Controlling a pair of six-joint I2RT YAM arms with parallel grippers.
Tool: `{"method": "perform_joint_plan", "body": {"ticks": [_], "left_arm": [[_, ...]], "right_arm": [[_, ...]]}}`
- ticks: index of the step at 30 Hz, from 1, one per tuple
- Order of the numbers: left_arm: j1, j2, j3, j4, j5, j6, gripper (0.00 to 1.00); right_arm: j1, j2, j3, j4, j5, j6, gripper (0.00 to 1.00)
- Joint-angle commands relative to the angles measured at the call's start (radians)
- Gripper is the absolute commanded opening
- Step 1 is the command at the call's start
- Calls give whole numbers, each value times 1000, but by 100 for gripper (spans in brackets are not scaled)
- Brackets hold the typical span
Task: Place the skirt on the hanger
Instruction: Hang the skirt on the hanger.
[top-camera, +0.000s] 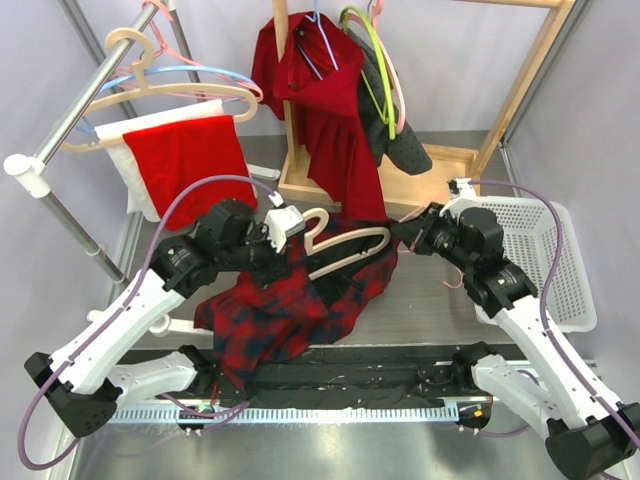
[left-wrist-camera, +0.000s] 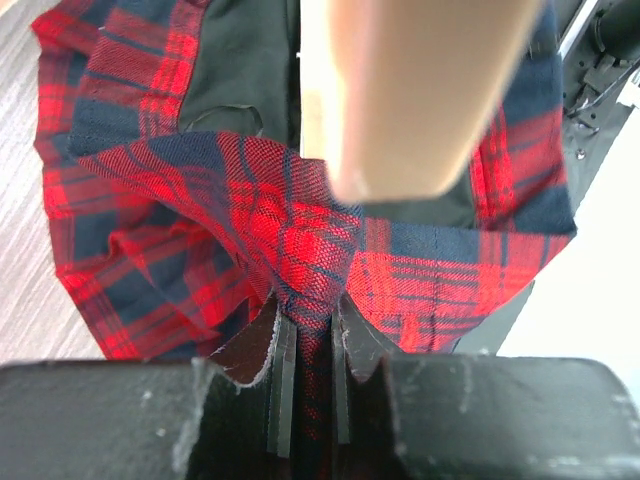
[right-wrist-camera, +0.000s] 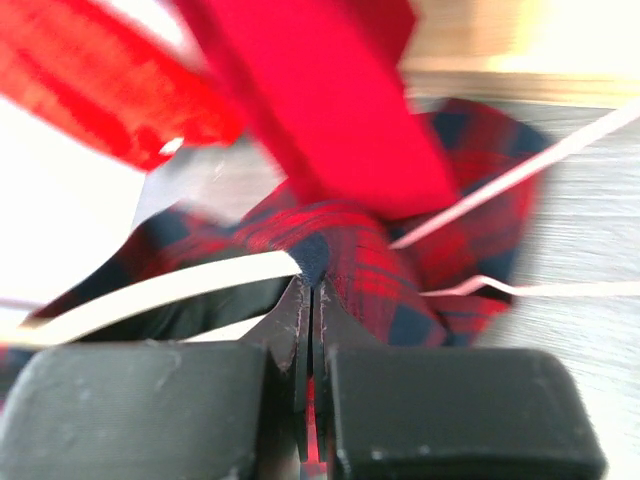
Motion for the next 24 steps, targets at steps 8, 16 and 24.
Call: {"method": "perform_joint_plan", "body": {"ticks": [8,16,24], "left_arm": [[4,27,72,128,-25,-102,0],[4,4,50,124,-67,-105,0],[4,-68,119,56,-343,-107,0]], "right_arm": [[129,86,58,307,-486,-55,1],[426,189,156,300,-395,-173,1],[490,252,229,333,-383,-208,1]]}}
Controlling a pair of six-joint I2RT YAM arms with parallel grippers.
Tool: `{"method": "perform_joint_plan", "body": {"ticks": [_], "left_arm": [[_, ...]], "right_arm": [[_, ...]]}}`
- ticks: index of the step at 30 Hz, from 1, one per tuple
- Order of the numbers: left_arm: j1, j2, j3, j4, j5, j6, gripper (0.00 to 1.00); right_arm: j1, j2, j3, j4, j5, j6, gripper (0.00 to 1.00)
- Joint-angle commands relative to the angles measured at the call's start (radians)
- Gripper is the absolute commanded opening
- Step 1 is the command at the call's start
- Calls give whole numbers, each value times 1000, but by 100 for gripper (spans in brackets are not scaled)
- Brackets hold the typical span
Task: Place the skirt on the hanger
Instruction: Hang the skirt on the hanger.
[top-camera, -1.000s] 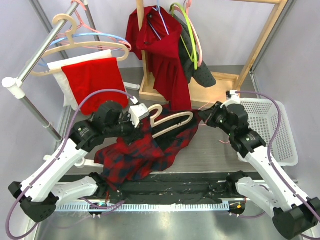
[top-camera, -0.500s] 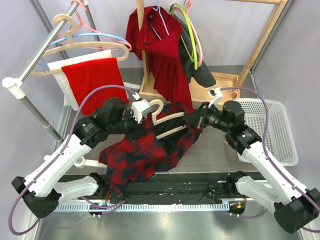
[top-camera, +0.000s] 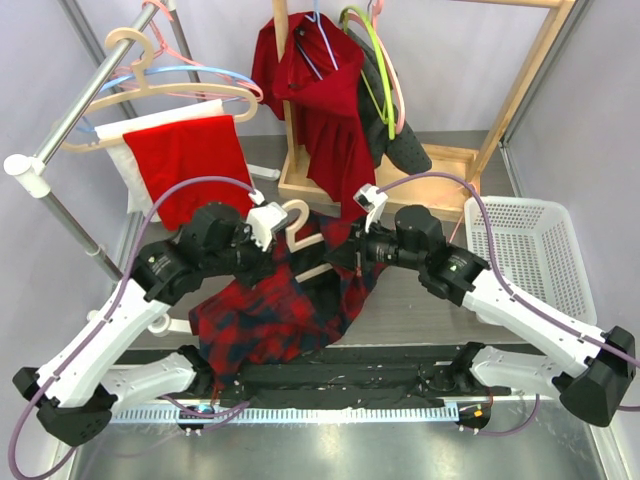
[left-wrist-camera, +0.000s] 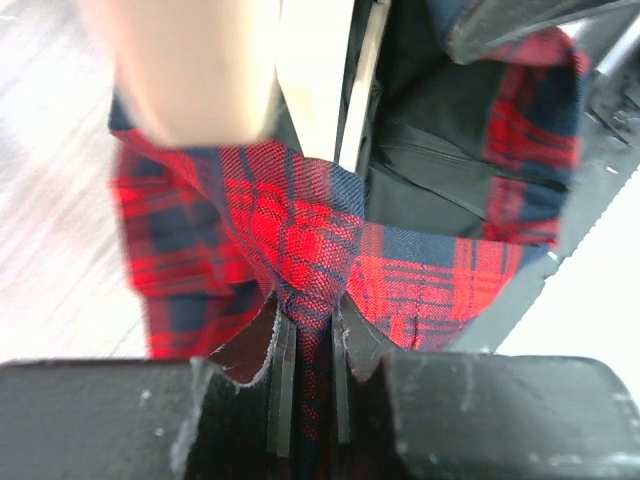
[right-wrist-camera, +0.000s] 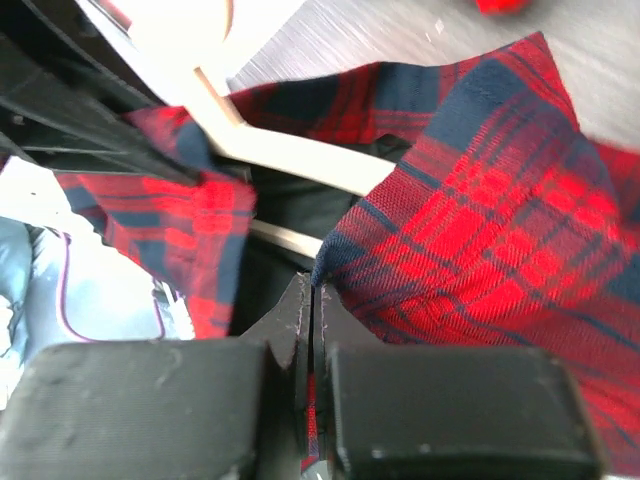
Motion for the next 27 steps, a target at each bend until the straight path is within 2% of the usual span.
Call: {"method": "perform_joint_plan", "body": {"ticks": [1,3,8,14,17,21,23,26,27], "left_arm": [[-3,-39,114,119,-254,-25,0],[-1,-81,143,88,-312,-5,0],[-1,-142,222,43,-340,19,0],[-1,-141,225,92,-89,64,0],[-1,-115,196,150,-12,48,0],[-3,-96,107,305,62,-13,0],[-1,-81,55,396,89,-45,0],[-1,-52,7,453,128,-68,0],[-1,-47,-2,454,132,-70,0]], "right_arm": [[64,15,122,206,-155,10,1],[66,22,128,242,-149,13,1],[66,51,180,286,-123,33,1],[67,38,234,244,-117,25,1],[72,32,249,191,-146,16,1],[77,25,208,157,-181,19,1],[78,39,181,80,-213,7,1],[80,47,155,-14,-204,-18,1],[81,39,148,-42,-192,-44,5]]}}
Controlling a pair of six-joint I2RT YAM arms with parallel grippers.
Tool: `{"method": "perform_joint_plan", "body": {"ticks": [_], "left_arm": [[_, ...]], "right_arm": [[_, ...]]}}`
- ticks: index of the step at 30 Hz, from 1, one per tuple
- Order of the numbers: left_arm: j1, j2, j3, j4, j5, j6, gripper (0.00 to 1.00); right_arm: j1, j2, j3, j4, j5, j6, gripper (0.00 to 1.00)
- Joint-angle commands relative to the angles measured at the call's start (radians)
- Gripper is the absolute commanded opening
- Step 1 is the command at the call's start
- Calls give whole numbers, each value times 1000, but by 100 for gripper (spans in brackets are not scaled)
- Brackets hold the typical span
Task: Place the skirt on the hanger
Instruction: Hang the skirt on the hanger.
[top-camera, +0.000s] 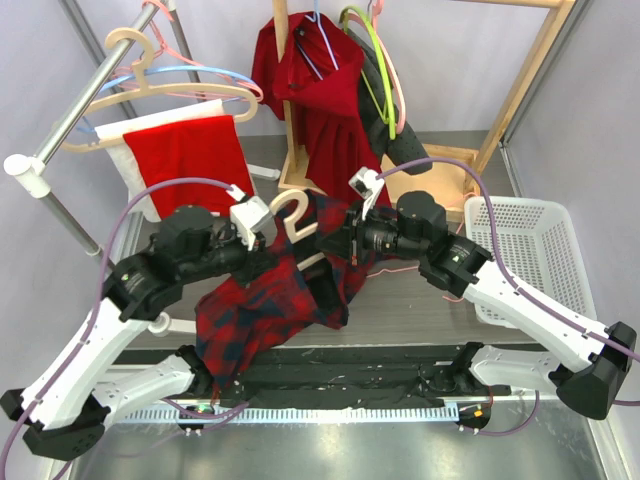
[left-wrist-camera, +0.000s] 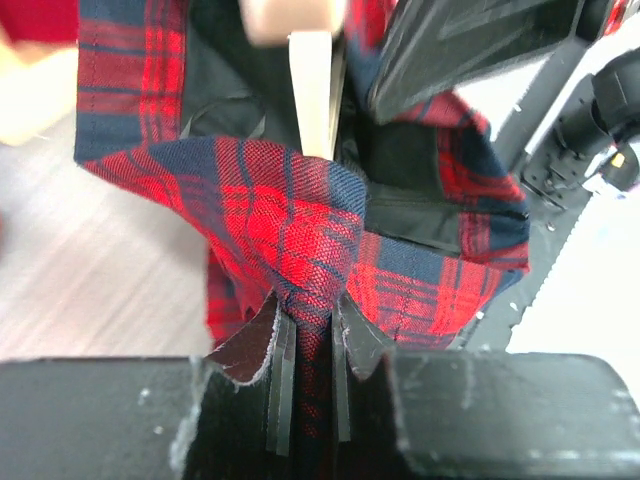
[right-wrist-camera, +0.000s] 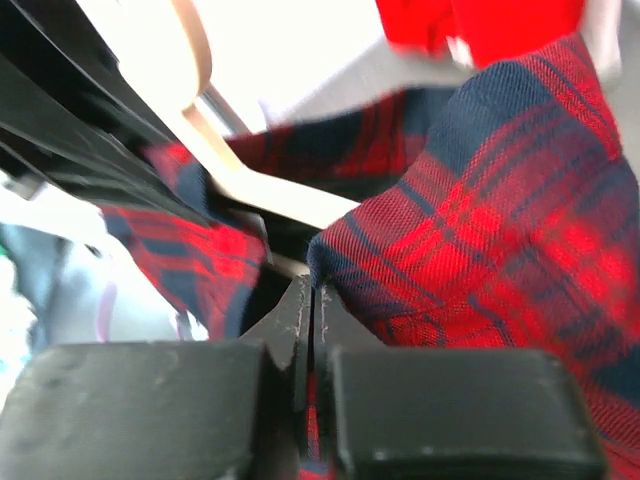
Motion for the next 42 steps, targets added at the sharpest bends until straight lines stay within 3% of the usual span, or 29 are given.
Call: {"method": "perform_joint_plan", "body": {"ticks": [1,3,6,12,17,21,28,34,37,38,39,42], "left_arm": [[3,62,-35,345,86,-62,0],[3,55,-54,343,84,-58,0],[3,27,-68,320,103,-44,0],[3,-19,-60,251,169,-2,0],[3,-22,-39,227,256,27,0],[3,-4,-5,175,354,73,0],[1,15,35,102,480,156,0],[3,15,34,96,511,180,0],[3,10,34,98,485,177,0],[1,9,35,102,460,170,0],[3,1,35,104,439,157,0],[3,-20,29,127,296,114,7]], "right_arm": [[52,-42,-21,-97,-121,-27,12],[52,-85,-28,-168,-78,-61,28],[52,-171,4,-261,28,-124,42],[52,-236,162,-439,142,-276,61],[52,-196,225,-452,5,-430,70],[52,-83,275,-472,-91,-541,70],[52,65,381,-565,-128,-623,66],[52,99,395,-598,-123,-641,62],[50,102,378,-604,-117,-638,32],[52,94,366,-604,-111,-633,11],[50,87,358,-602,-105,-627,3],[49,32,314,-587,-77,-609,1]]}}
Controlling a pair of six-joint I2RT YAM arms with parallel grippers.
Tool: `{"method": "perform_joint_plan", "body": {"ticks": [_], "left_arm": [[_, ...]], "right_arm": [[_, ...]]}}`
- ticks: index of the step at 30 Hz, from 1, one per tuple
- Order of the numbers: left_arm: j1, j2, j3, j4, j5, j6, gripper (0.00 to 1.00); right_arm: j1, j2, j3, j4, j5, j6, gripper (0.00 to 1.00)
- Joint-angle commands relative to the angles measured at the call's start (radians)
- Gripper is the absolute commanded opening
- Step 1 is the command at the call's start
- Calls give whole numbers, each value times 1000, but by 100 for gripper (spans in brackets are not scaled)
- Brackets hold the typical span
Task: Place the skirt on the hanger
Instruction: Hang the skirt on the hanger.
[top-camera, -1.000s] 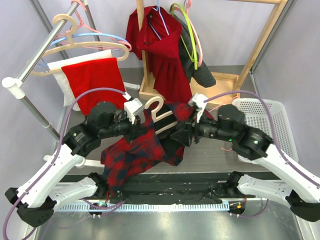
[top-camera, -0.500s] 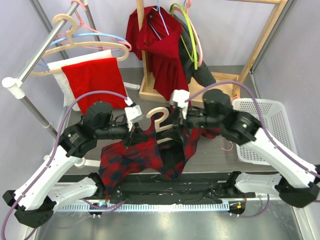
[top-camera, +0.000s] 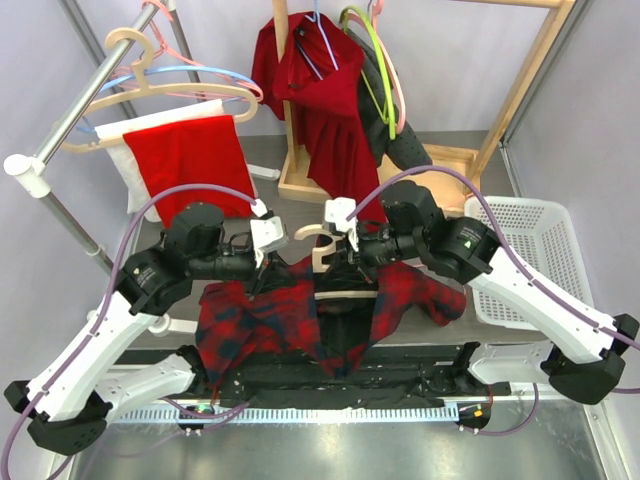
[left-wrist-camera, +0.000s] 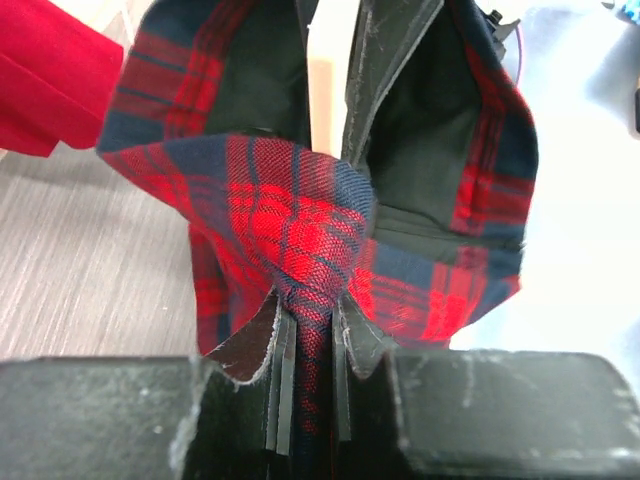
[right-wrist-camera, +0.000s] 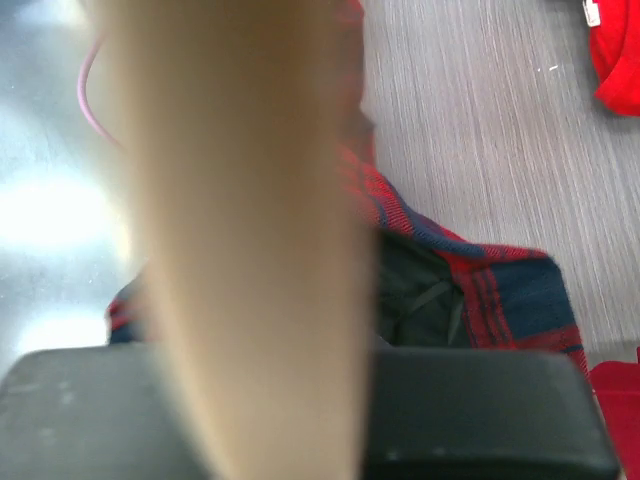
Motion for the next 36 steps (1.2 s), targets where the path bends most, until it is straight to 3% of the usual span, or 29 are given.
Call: {"method": "perform_joint_plan", "body": {"ticks": [1,3,4,9,18,22,25,28,36], "left_arm": [[-5,-58,43,103,-143,-90,22],[-3,-75,32,112,-277,-114,33],[-3,-87,17,117,-314,-127,46],[-3,-108,-17,112,-446,-132,51],[-5,-90,2,167,-391,-129,72],[-3,-81,32,186,-343,-117,89],[-5,-90,34,222,-383,-129,99],[-3,-105,8,365,-493,-231,100],[-3,45,113,589,-570,-362,100]], "right_arm": [[-18,-89,-36,45,104,34,1],[-18,-156,-62,58,105,54,1],[-18,-183,-72,64,98,60,1],[-18,-292,-96,74,70,84,1],[-18,-324,-92,74,67,109,1],[-18,-304,-95,113,91,139,1],[-18,-302,-96,143,139,156,1],[-18,-313,-125,146,213,167,1],[-18,-428,-291,160,330,312,1]]}}
